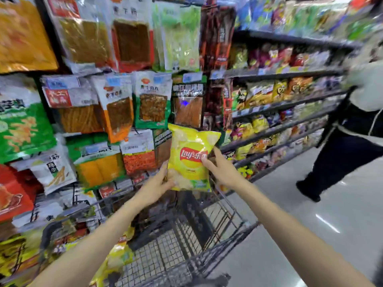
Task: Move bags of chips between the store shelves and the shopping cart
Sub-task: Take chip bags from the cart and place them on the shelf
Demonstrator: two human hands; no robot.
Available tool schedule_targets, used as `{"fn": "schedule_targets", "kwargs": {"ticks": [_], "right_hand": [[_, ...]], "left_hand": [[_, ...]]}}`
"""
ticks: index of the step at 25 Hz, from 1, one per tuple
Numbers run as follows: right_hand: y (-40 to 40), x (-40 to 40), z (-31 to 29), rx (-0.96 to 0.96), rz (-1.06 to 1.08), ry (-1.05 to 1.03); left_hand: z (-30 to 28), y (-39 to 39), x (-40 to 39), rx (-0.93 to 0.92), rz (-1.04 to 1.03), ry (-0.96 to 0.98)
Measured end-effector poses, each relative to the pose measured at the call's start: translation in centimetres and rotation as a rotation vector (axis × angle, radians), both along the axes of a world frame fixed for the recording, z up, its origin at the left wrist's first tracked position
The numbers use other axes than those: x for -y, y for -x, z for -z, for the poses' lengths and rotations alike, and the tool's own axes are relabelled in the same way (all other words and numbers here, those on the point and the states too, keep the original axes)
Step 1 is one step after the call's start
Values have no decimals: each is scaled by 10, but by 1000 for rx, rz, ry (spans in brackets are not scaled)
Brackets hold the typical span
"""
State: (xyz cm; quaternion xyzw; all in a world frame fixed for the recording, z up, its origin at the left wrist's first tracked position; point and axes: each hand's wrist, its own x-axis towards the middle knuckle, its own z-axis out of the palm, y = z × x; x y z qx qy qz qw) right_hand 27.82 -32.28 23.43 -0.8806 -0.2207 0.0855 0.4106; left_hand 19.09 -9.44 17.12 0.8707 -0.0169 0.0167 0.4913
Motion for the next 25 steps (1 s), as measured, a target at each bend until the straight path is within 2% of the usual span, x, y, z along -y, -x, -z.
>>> {"fn": "schedule_targets", "kwargs": {"ticks": [8,18,25], "right_hand": [[13,141,-104,289,257,-144],[-19,311,-165,406,613,-103],[-72,401,-197,439,708,-116]], "left_hand": [[-97,-74,133,162,280,20],[-174,-174,319,386,593,-44],[-200,-259,427,390,693,-17]]}}
